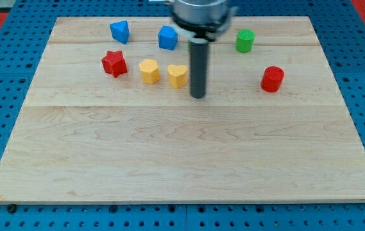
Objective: Slide red circle slightly left
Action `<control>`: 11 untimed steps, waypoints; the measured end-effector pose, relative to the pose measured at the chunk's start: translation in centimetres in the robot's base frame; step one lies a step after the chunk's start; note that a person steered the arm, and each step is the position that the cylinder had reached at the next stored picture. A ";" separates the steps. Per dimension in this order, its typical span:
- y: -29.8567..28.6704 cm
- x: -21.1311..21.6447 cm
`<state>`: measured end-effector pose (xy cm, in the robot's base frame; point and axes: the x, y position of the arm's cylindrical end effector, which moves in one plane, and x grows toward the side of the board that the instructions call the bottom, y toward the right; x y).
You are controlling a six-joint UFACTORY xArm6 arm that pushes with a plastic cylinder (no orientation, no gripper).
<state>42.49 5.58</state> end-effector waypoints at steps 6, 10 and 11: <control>11.3 -4.2; 5.9 -3.3; 5.9 -3.3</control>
